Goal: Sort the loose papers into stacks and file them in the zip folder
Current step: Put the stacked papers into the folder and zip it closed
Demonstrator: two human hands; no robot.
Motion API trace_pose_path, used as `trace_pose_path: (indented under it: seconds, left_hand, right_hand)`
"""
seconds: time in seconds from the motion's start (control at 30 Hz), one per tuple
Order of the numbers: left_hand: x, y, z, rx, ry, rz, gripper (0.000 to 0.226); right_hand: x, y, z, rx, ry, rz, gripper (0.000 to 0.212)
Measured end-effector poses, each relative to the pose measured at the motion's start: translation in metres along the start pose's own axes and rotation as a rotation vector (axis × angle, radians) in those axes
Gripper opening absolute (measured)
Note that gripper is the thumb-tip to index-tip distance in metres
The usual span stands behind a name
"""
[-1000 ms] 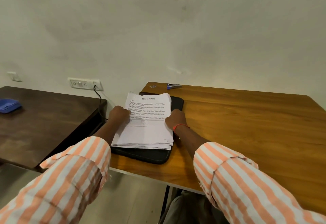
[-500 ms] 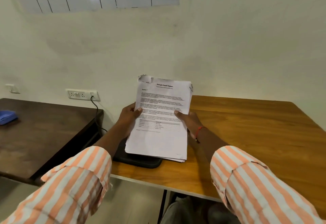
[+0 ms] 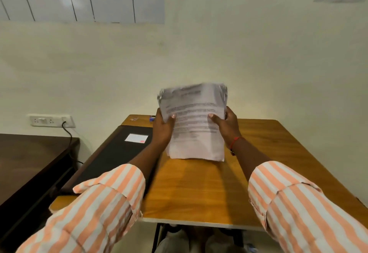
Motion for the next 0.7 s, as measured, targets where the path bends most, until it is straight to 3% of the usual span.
trace_pose_path:
  seconds: [0.17,0.33,0.53,0.7]
  left_hand:
    - [-0.007,-0.006,0.027,-0.031,-0.004,-0.059,0.027]
    - [-0.012,-0.019,0.032,-0.027,-0.005,-0.131,0.04]
    - [-0.003,-0.018,0.035,-0.094,0.051,-0.163,0.031]
    - [-0.024,-0.044,0.041,-0.107,-0.074,-0.274,0.04]
  right_hand:
    - [-0.009,0.024,-0.026,-0.046,0.02,0.066,0.038]
    - [-0.021,0.049,-0.02,-0.034,0.016,0.105,0.038]
    - [-0.006,0.047,-0.022,-0.031,0.03,0.076,0.036]
    - [-0.015,0.083,-0.029,-0.089,0.004,0.155,0.037]
Point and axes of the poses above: each hand's wrist, its own x-axis towards the middle knuckle, its own z-axis out of the palm, y = z × x, the point moved 2 cm from there along x, towards the middle knuckle, and after that the axes turned 3 degrees about -y, right-handed, at the moved point
